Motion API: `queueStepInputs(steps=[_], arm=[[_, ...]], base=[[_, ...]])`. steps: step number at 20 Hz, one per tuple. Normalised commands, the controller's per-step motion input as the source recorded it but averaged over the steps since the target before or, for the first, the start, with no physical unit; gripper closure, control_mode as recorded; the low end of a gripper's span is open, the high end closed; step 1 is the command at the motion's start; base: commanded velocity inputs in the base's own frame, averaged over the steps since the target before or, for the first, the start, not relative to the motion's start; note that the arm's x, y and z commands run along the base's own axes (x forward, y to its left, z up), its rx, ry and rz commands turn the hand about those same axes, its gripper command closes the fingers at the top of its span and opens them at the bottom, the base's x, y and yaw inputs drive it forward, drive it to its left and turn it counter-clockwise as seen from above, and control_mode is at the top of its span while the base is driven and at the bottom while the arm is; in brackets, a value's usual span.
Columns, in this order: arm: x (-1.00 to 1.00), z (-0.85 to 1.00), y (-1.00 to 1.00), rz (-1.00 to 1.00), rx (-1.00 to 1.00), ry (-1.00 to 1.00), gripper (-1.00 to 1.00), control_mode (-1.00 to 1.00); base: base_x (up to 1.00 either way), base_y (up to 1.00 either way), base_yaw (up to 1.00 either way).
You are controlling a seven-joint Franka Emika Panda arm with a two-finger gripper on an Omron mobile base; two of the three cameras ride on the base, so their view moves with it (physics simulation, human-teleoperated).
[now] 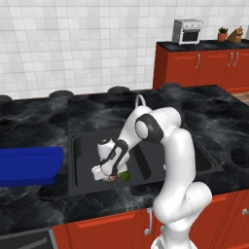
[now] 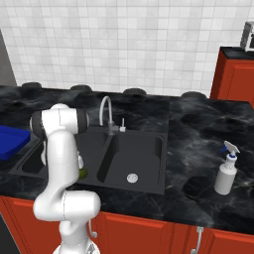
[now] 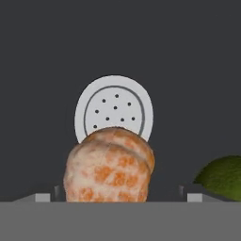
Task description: Pick up all produce items and place them in the sink. Turn on the sink faucet to wash them. Then turn the sink off and put them in the tray.
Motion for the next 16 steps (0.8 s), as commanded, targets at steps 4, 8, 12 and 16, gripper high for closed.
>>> queueStepInputs(steps=[4, 8, 12, 16], arm=[[-0.24, -0.03, -0.04, -0.01, 0.00, 0.00, -1.00, -1.00], [0.04, -0.07, 0.11, 0.00, 0.00, -0.01, 1.00, -1.00], [0.08, -0.06, 0.04, 0.02, 0.00, -0.09, 1.00, -1.00], [0.00, 0.00, 0.00, 0.06, 0.00, -0.22, 1.00, -1.00]], base=[[0.00, 0.00, 0.00], [0.00, 0.00, 0.00], [0.00, 0.00, 0.00], [0.00, 0.00, 0.00]])
